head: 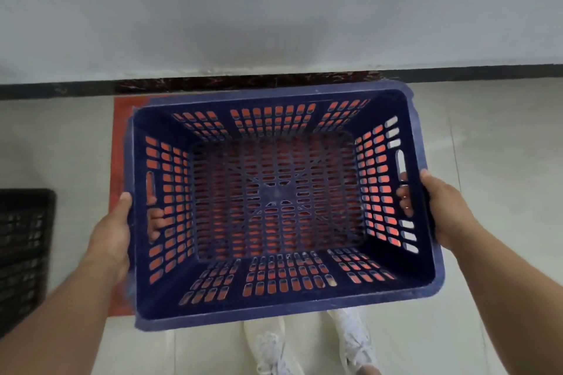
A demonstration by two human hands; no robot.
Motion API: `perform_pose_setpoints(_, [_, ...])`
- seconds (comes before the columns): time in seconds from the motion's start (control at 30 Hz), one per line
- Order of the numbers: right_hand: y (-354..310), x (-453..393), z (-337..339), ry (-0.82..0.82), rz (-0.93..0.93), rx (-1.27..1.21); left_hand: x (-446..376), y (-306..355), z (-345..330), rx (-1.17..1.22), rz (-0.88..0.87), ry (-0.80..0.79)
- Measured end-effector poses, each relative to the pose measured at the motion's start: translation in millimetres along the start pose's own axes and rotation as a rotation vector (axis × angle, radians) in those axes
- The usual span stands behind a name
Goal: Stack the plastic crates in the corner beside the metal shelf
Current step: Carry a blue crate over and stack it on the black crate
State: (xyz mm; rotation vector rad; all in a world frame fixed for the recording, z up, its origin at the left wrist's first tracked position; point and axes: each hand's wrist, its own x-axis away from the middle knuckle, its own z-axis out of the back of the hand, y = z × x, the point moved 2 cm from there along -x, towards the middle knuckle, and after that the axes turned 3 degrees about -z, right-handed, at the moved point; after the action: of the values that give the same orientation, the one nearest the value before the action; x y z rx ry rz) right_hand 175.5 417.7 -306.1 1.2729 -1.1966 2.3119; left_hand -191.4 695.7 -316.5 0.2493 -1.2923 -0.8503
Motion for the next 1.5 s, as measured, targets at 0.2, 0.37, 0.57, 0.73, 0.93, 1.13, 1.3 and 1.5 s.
perform_pose_setpoints(0.2, [-6, 6, -3, 0.034, -0.015, -0.017, 9, 9, -3, -0.002, 0.003, 0.042])
perform_pose_setpoints(0.37, [-33, 31, 4, -0.006, -0.004, 0.000, 48, 16, 21, 0.069, 0.055, 0.083])
perform_pose_setpoints(0.57, [-86, 92, 8, -0.099, 0.041, 0.121, 144, 11, 76, 0.272, 0.111, 0.146])
perform_pose_setpoints(0.73, [-139, 160, -6, -0.218, 0.104, 0.268, 235, 7, 129, 0.464, 0.167, 0.249])
perform_pose_setpoints(0.93, [-189, 237, -45, -0.369, 0.189, 0.421, 334, 10, 194, 0.650, 0.164, 0.387])
perform_pose_setpoints(1.13, [-221, 316, -122, -0.516, 0.284, 0.536, 399, 6, 264, 0.746, 0.119, 0.555])
perform_pose_setpoints(1.3, [-232, 378, -219, -0.661, 0.355, 0.605, 424, -15, 330, 0.824, 0.117, 0.666])
perform_pose_setpoints(1.5, [-228, 464, -341, -0.747, 0.411, 0.684, 418, -35, 420, 0.965, 0.112, 0.722])
